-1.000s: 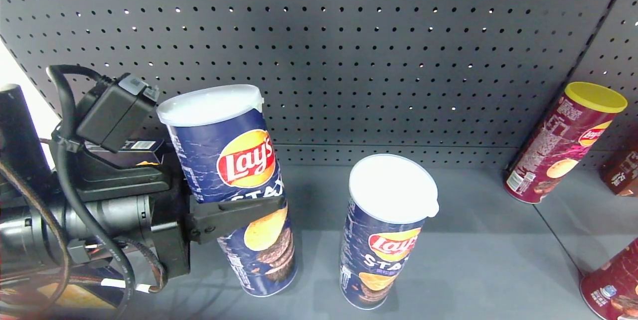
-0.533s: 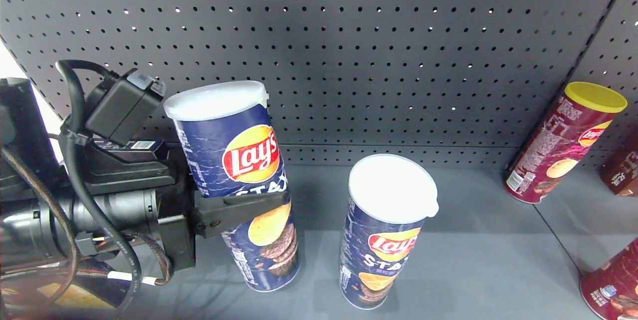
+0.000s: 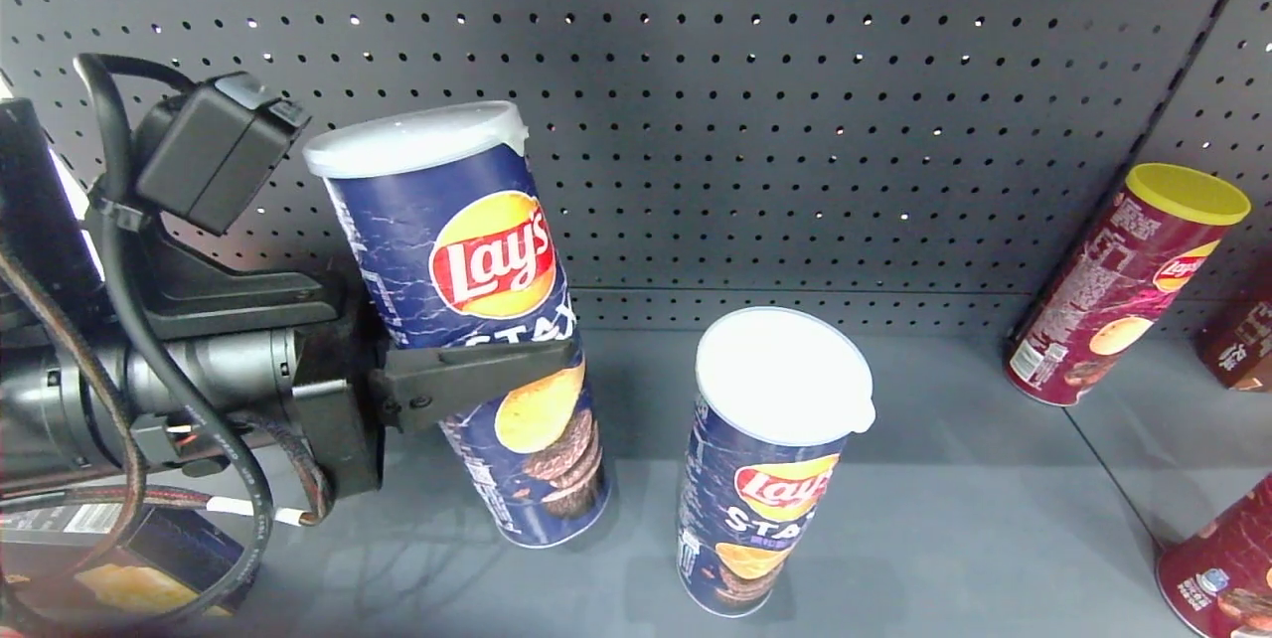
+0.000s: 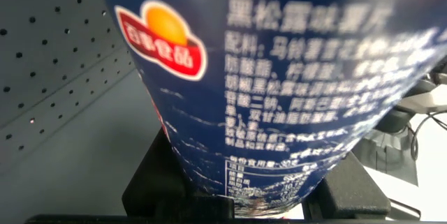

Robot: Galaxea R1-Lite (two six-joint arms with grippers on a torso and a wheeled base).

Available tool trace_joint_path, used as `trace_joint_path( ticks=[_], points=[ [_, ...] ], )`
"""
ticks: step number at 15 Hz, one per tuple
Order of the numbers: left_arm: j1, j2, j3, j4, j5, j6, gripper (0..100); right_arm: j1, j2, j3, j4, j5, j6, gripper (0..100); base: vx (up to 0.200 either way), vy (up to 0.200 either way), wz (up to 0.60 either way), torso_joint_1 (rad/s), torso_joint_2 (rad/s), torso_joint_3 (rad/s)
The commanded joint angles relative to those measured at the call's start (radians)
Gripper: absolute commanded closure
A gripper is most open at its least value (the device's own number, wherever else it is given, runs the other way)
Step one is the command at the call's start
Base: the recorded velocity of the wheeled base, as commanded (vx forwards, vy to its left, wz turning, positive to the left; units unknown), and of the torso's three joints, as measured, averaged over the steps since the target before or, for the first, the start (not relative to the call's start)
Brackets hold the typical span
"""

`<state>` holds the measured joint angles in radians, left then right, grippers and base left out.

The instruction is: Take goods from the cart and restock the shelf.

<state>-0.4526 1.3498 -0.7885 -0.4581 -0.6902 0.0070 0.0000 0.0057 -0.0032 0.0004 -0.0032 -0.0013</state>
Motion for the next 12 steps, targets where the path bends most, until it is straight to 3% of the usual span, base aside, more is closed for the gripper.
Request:
trace_joint_path(
  ticks=[1,7,12],
  points=[
    [0.028,0.023,-0.024,-0.002,-0.028,0.001,100,0.000,-0.006,0.000,0.000,0.000,0.000,0,0.000,0.000,0.00,0.000,0.00,0.000],
    [0.052,0.074,-0.090,-0.001,-0.040,0.007,100,0.000,-0.006,0.002,0.000,0.000,0.000,0,0.000,0.000,0.00,0.000,0.00,0.000],
    [0.041,0.161,-0.133,0.009,-0.038,0.106,100,0.000,-0.006,0.000,0.000,0.000,0.000,0,0.000,0.000,0.00,0.000,0.00,0.000]
  ],
)
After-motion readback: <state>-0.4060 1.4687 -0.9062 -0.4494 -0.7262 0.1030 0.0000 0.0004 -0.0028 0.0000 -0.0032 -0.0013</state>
